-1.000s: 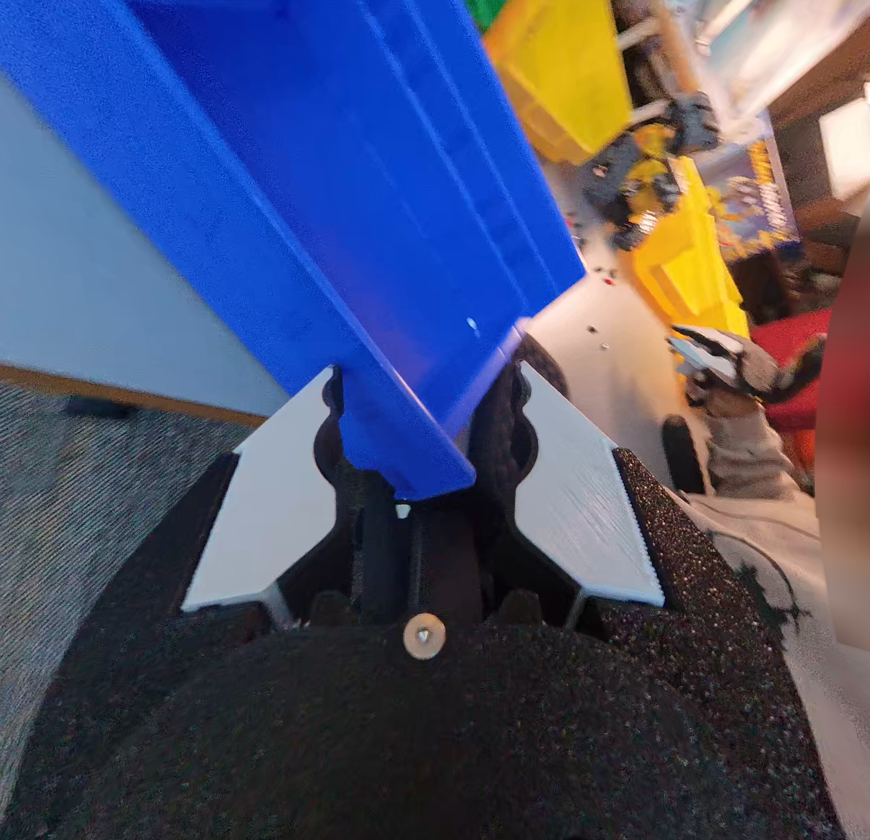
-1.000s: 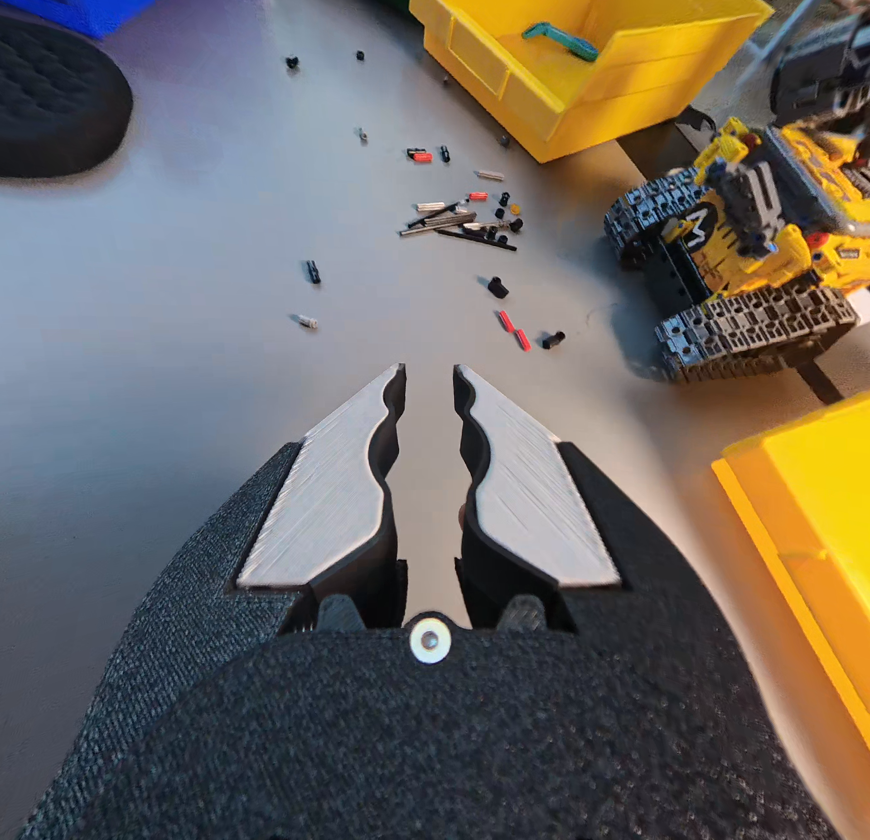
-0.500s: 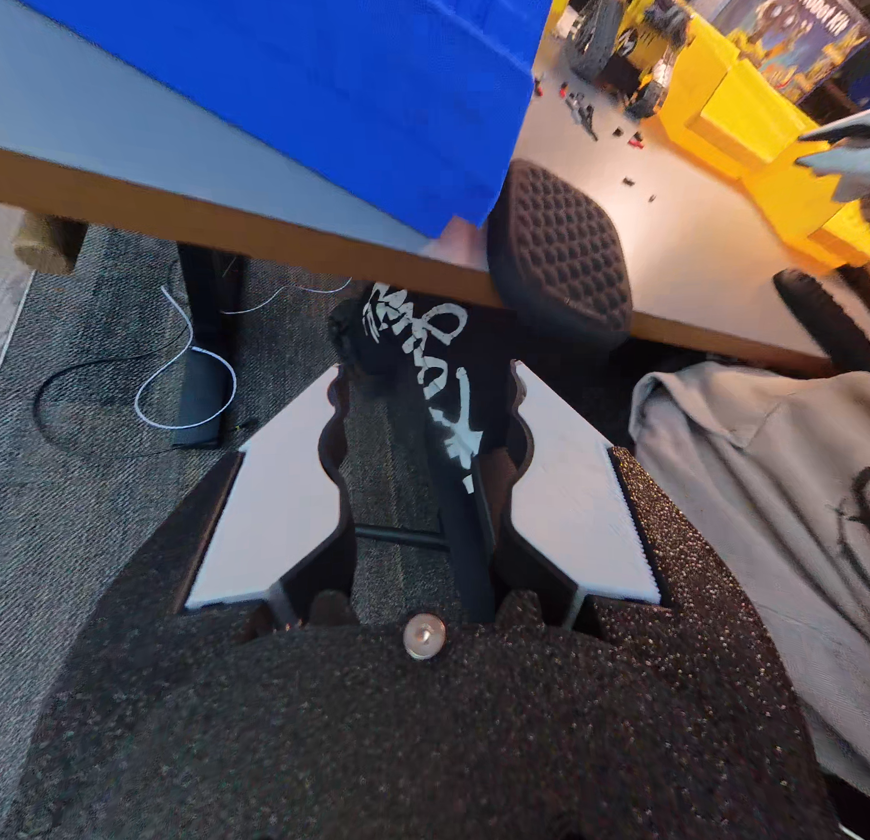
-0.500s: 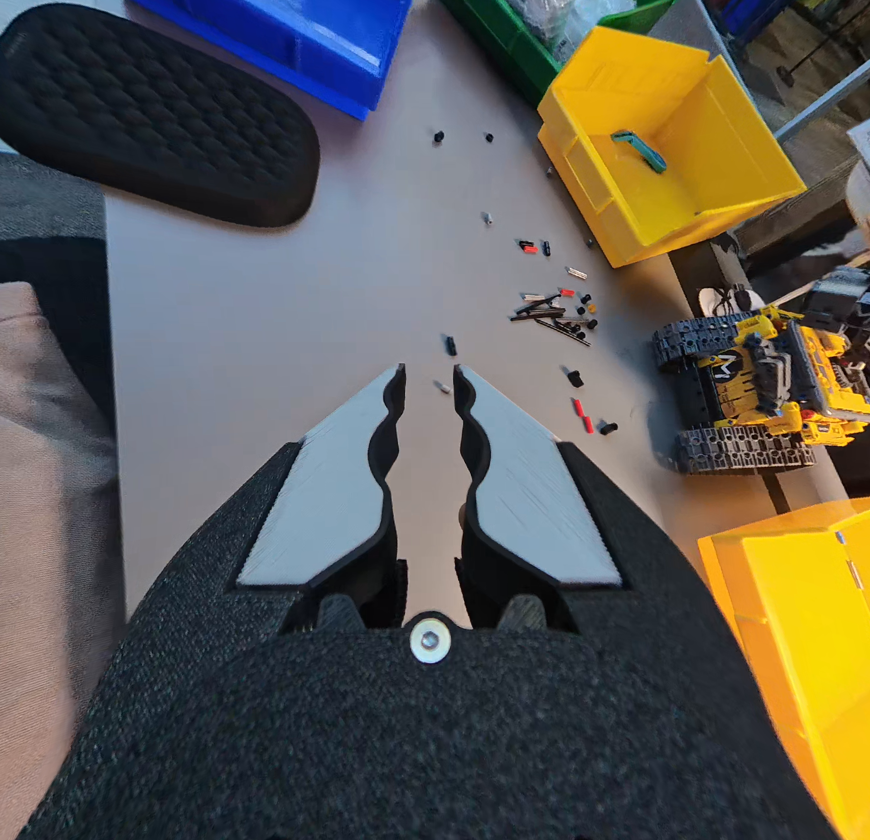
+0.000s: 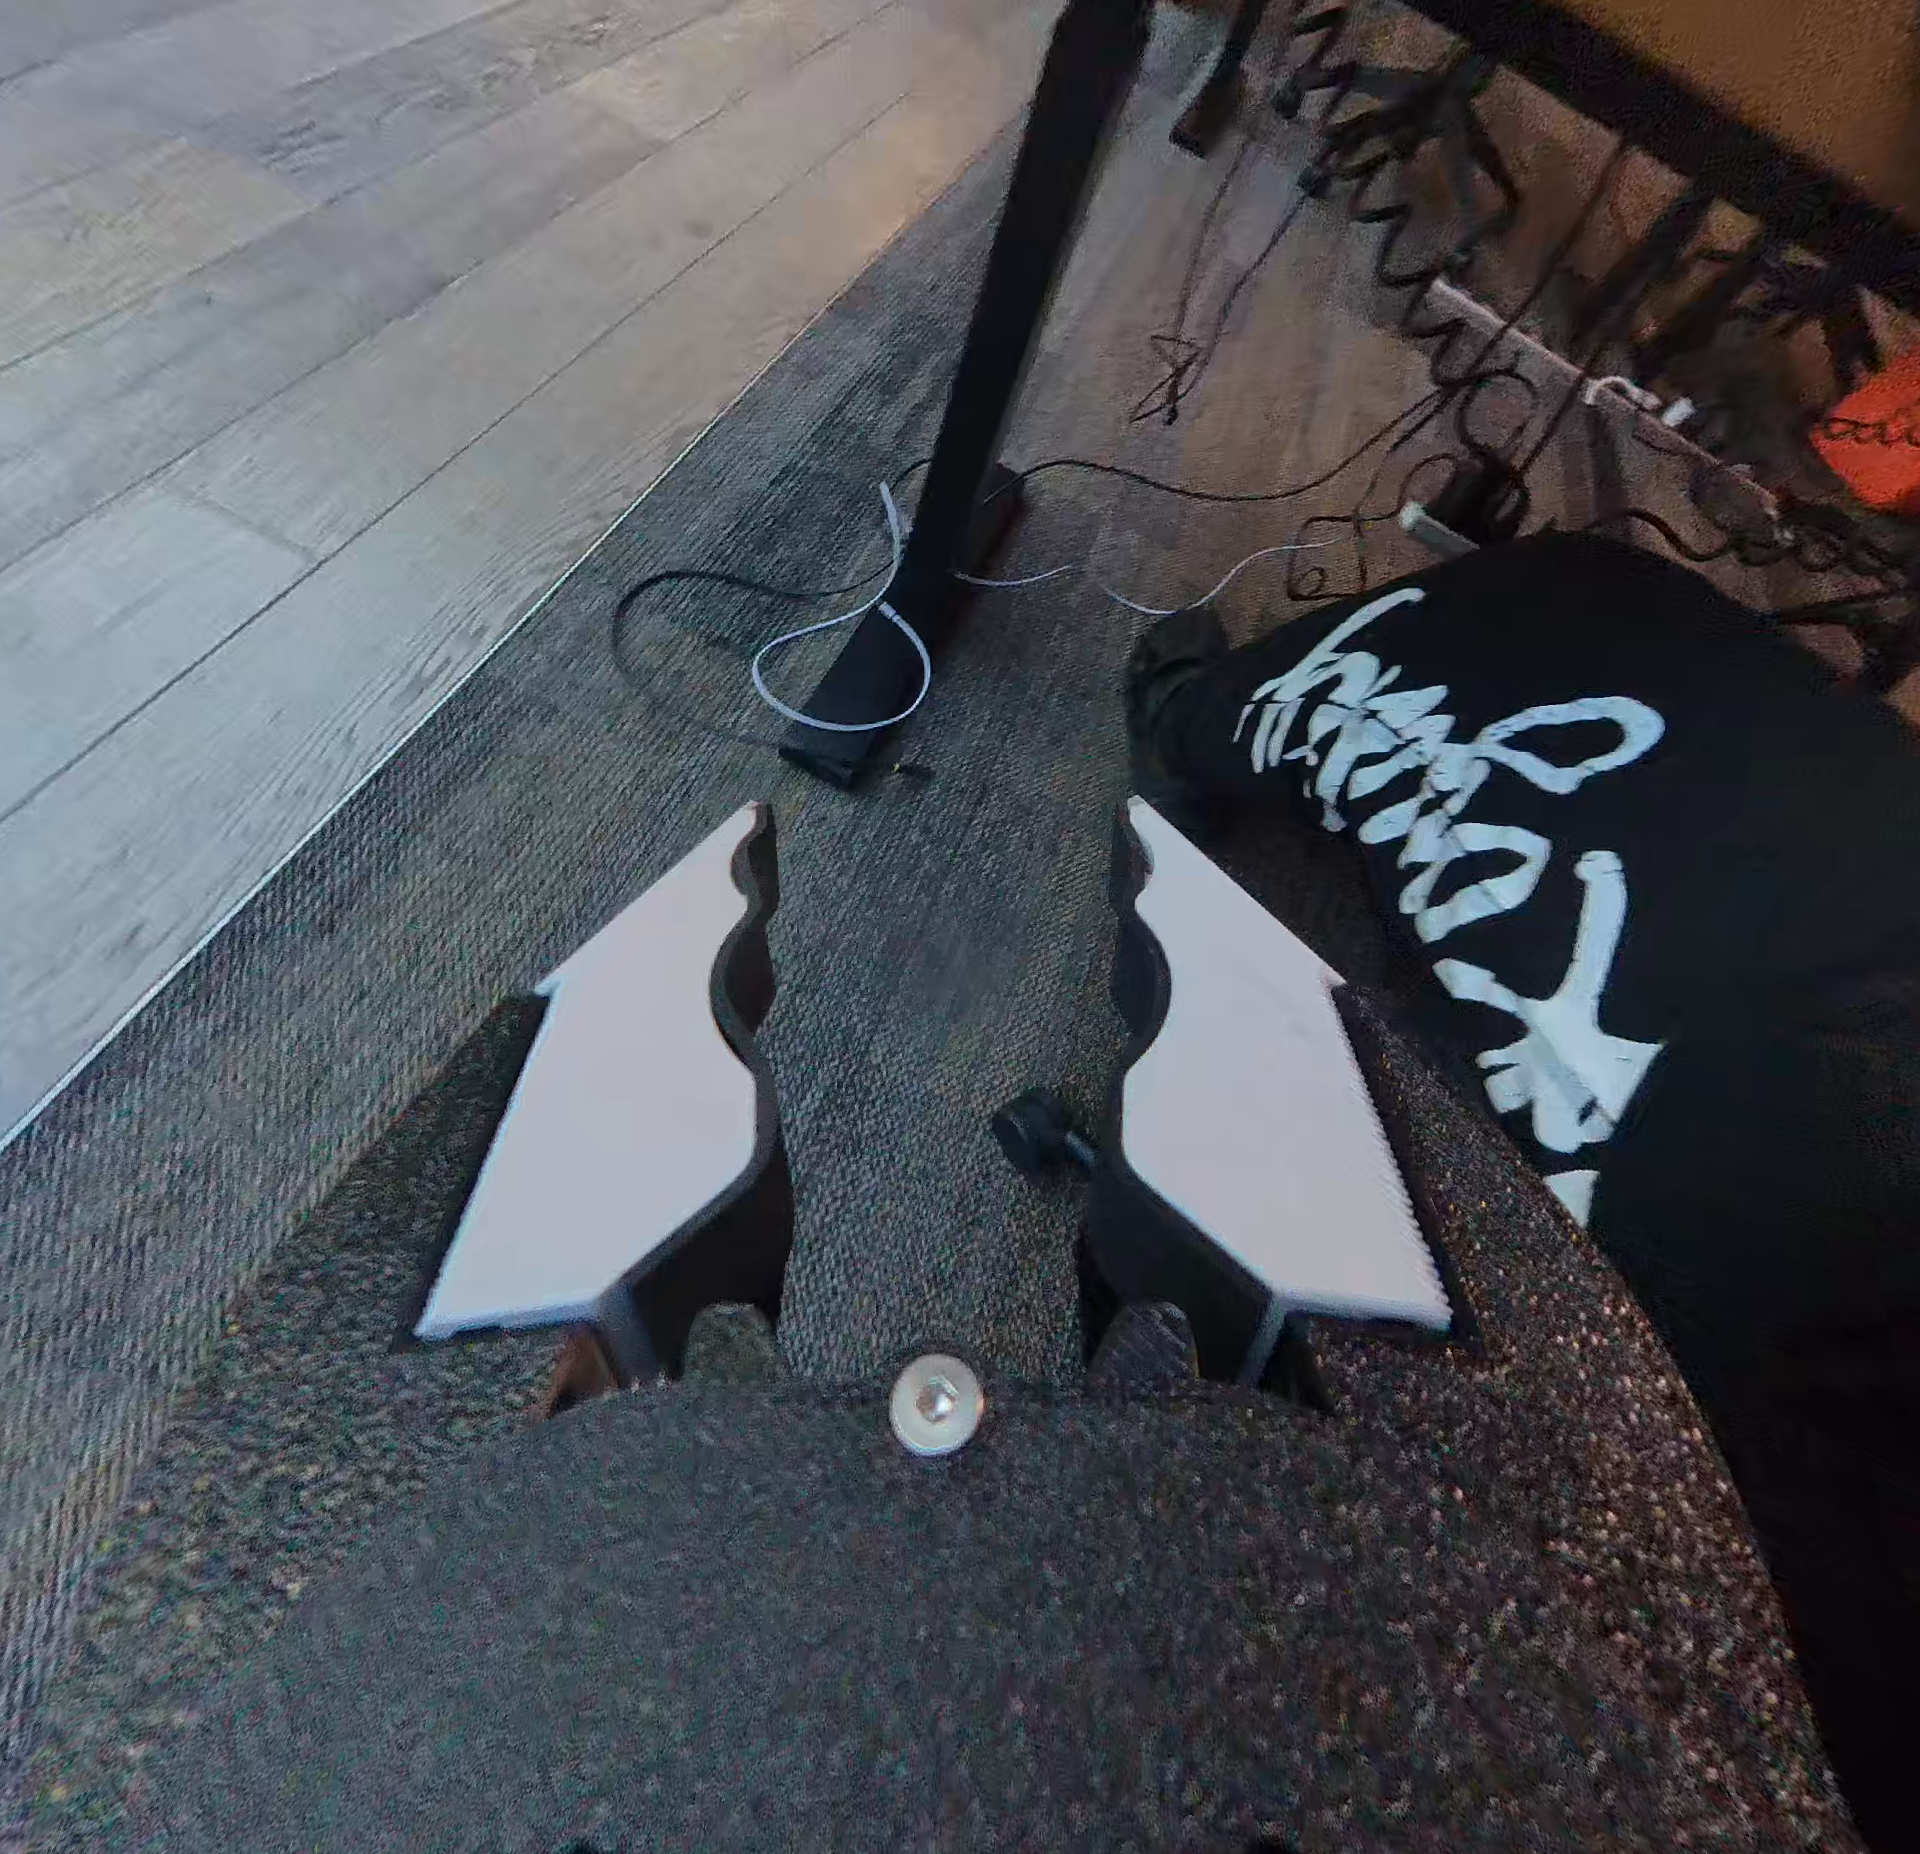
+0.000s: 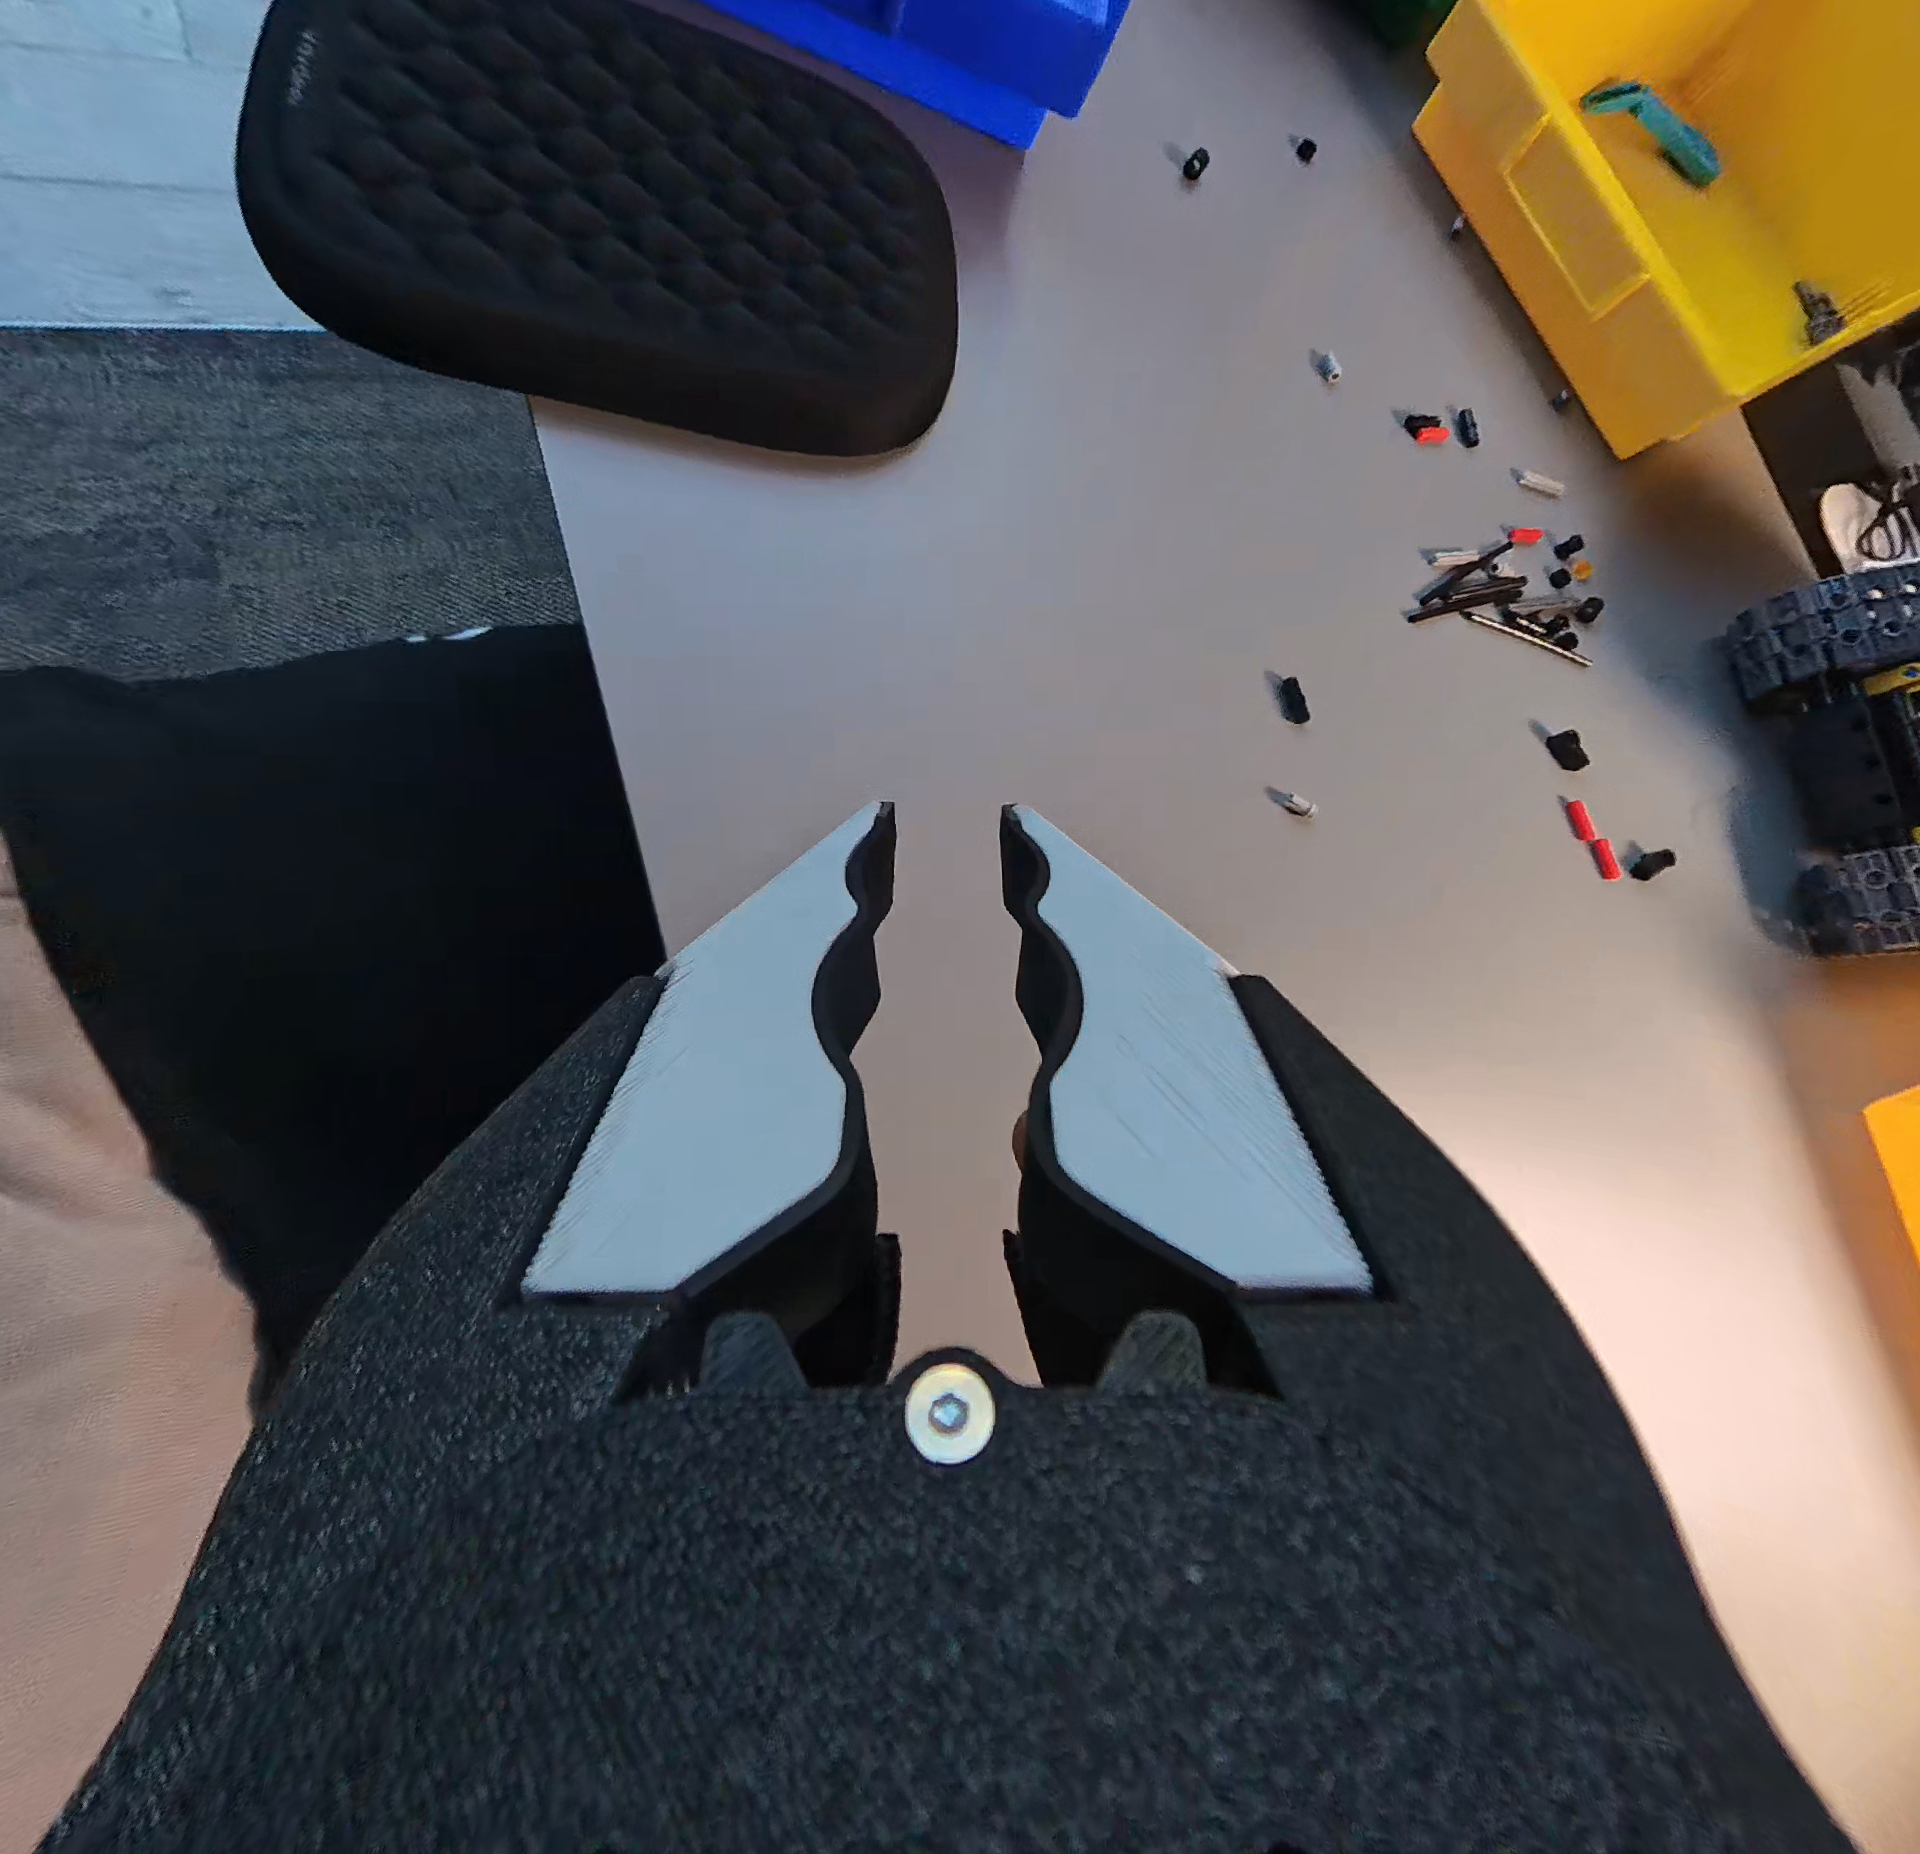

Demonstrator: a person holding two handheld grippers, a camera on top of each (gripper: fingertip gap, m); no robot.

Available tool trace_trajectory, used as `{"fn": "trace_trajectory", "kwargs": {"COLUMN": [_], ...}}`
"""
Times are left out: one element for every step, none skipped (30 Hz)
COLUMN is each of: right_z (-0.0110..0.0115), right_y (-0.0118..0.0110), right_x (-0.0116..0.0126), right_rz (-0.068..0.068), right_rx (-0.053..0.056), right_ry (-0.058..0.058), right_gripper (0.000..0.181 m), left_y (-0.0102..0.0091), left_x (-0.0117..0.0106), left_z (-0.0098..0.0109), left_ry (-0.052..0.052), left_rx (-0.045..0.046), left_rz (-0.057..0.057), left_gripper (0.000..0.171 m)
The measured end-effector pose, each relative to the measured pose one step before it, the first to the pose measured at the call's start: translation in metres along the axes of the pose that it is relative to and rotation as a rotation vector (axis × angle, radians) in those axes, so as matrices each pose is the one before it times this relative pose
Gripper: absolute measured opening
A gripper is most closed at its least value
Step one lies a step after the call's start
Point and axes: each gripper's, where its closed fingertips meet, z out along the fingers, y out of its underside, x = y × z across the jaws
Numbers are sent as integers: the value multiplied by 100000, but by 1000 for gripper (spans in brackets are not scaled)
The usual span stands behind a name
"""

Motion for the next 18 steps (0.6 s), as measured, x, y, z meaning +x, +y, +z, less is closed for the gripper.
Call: {"fn": "trace_trajectory", "kwargs": {"right_z": [128, 104, 42, -14, -72, -131, -174, -213, -278, -347, -445, -547, -593, -624, -684, -772, -847, -908], "right_y": [-102, -190, -257, -248, -218, -191, -123, -70, -18, -11, -19, -36, -2, 91, 154, 183, 261, 310], "right_x": [-253, -277, -296, -344, -356, -353, -328, -285, -290, -341, -404, -447, -493, -522, -492, -474, -456, -331], "right_rz": [1405, 1408, 1069, 769, 487, 279, 297, 450, 547, 476, 256, 119, 241, 553, 626, 520, 380, 106], "right_rx": [-1041, -550, 1, 91, 154, 362, 259, 237, 221, 532, 1023, 1739, 2153, 2106, 2330, 2490, 2283, 2359], "right_ry": [204, 321, 530, 464, 388, 302, 160, 277, 213, 130, 78, 233, 168, 19, 195, 163, -50, 241], "right_gripper": [20, 20, 20, 21, 21, 21, 21, 21, 21, 21, 21, 21, 21, 21, 21, 21, 21, 22], "left_y": [1147, 875, 532, 191, -45, -86, -47, -15, -25, -83, -156, -318, -544, -690, -793, -941, -1071, -1183], "left_x": [-1242, -1367, -1186, -838, -458, -136, 81, 322, 487, 643, 789, 883, 963, 982, 831, 740, 781, 896], "left_z": [-329, -280, -256, -235, -176, -132, -114, -124, -169, -233, -312, -400, -478, -565, -635, -701, -716, -674], "left_ry": [-2911, -4322, -4151, -2701, -784, 676, 1444, 2219, 2347, 2503, 2681, 2699, 2709, 2483, 1454, 783, 1032, 1504], "left_rx": [-1337, -1425, -490, 880, 1830, 1749, 1249, 750, 311, 196, 4, 268, 895, 1013, 881, 1149, 1460, 1832], "left_rz": [-1532, 884, 2002, 1292, -245, -1240, -1299, -785, -191, 698, 1387, 1528, 1541, 2009, 2577, 2743, 2398, 1691], "left_gripper": [66, 68, 68, 68, 67, 67, 67, 67, 68, 69, 70, 70, 71, 70, 70, 70, 69, 69]}}
